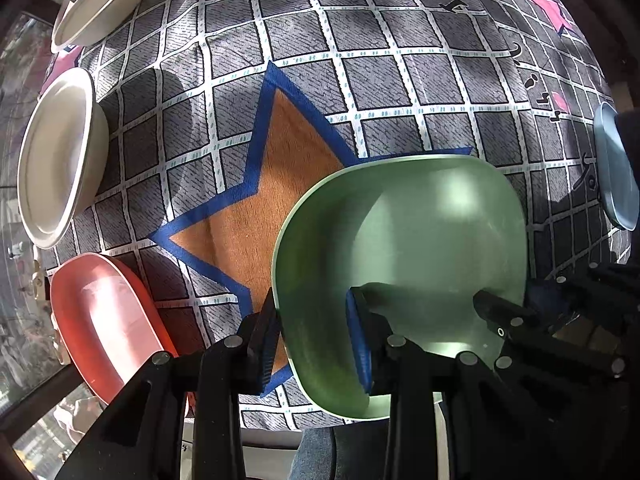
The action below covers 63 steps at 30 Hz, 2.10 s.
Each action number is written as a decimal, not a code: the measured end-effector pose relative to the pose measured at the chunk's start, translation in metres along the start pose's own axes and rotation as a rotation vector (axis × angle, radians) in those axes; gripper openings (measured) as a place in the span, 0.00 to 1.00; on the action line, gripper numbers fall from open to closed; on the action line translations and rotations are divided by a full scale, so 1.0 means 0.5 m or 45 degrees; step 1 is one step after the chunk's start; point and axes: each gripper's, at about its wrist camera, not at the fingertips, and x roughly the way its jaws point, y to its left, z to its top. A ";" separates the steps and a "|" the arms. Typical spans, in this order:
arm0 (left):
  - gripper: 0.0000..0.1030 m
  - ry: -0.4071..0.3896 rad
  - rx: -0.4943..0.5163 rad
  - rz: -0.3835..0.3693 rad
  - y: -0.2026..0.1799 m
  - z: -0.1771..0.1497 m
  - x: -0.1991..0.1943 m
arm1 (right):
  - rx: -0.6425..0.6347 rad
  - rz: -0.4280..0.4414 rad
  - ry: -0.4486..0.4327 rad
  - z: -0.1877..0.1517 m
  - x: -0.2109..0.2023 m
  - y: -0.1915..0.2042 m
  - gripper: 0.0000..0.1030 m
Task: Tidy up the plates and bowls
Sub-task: 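Carry the green plate onto the pink plate and open the right tool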
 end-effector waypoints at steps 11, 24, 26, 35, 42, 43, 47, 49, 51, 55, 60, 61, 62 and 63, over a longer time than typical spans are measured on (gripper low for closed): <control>0.34 -0.036 -0.080 0.039 0.064 -0.023 -0.039 | -0.047 0.047 -0.026 -0.001 -0.038 0.070 0.21; 0.34 -0.044 -0.211 0.103 0.193 -0.069 -0.082 | -0.184 0.109 -0.069 0.015 -0.132 0.228 0.21; 0.34 -0.045 -0.231 0.112 0.210 -0.081 -0.085 | -0.201 0.127 -0.064 0.013 -0.139 0.255 0.21; 0.34 -0.042 -0.304 0.165 0.298 -0.098 -0.089 | -0.274 0.178 -0.040 -0.017 -0.101 0.380 0.21; 0.34 -0.026 -0.326 0.193 0.335 -0.112 -0.086 | -0.313 0.193 -0.025 0.004 -0.070 0.408 0.21; 0.34 -0.022 -0.330 0.194 0.341 -0.114 -0.082 | -0.316 0.193 -0.023 0.006 -0.064 0.417 0.21; 0.34 -0.008 -0.346 0.193 0.365 -0.122 -0.070 | -0.310 0.209 -0.007 0.015 -0.055 0.426 0.21; 0.34 -0.004 -0.352 0.194 0.372 -0.124 -0.068 | -0.306 0.213 0.000 0.020 -0.045 0.443 0.21; 0.34 0.000 -0.358 0.194 0.379 -0.125 -0.065 | -0.304 0.214 0.003 0.023 -0.039 0.452 0.21; 0.34 0.003 -0.375 0.192 0.391 -0.125 -0.063 | -0.290 0.219 0.011 0.033 -0.024 0.475 0.21; 0.39 0.005 -0.392 0.189 0.390 -0.120 -0.067 | -0.265 0.230 0.018 0.043 -0.011 0.487 0.21; 0.45 0.010 -0.396 0.180 0.390 -0.119 -0.064 | -0.260 0.233 0.014 0.044 -0.011 0.485 0.21; 0.56 0.013 -0.400 0.175 0.390 -0.120 -0.063 | -0.253 0.247 0.014 0.044 -0.014 0.478 0.21; 0.60 0.011 -0.404 0.186 0.388 -0.122 -0.064 | -0.243 0.243 0.013 0.046 -0.015 0.476 0.21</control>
